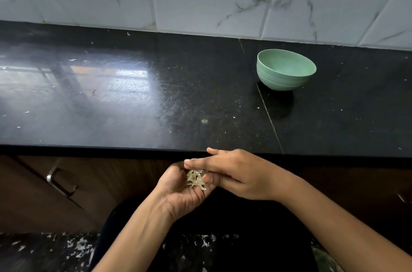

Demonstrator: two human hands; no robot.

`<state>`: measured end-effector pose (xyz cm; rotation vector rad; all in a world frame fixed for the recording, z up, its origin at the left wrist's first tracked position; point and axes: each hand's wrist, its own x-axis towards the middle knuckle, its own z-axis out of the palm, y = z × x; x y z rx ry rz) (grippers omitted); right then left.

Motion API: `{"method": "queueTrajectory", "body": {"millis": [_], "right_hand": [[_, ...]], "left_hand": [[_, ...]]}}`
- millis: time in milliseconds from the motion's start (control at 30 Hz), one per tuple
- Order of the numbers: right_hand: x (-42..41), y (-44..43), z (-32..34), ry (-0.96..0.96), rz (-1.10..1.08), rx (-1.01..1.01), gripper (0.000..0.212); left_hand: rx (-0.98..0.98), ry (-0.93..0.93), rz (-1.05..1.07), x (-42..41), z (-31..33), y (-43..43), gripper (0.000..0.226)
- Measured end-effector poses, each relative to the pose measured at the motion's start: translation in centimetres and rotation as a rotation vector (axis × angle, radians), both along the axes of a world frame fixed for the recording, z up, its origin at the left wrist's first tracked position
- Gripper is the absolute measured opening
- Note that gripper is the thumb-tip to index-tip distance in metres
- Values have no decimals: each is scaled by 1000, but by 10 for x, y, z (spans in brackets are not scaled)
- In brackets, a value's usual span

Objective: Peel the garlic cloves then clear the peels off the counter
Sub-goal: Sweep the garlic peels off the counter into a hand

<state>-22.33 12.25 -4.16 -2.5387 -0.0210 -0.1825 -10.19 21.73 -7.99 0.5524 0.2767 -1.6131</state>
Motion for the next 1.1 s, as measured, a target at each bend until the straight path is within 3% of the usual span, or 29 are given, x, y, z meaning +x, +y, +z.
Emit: {"method": "queueTrajectory", "body": {"millis": [100, 233, 433, 600, 700, 900, 1000, 1100], "right_hand": [[0, 1, 4, -209, -200, 83, 36], [9, 16, 10, -415, -359, 18, 10], [16, 38, 9, -198, -338, -138, 8], [17, 50, 7, -194, -396, -147, 25], [25, 66, 2, -318, -450, 128, 45], [66, 132, -29, -526, -509, 775, 32], [106, 183, -62, -425, -480, 1054, 28], [146, 235, -99, -121, -552, 1421, 28]], "left_hand": [[11, -31, -22, 1, -6, 1, 37], [-9, 3, -43, 1, -6, 7, 33], [-29, 82, -24, 2, -3, 18, 31], [-32, 44, 3, 4, -1, 27, 30], [-71, 19, 81, 9, -1, 39, 37], [-143, -61, 404, 38, -12, 105, 48], [-65, -97, 618, 56, -43, 161, 51], [65, -63, 871, 70, -82, 213, 53]]}}
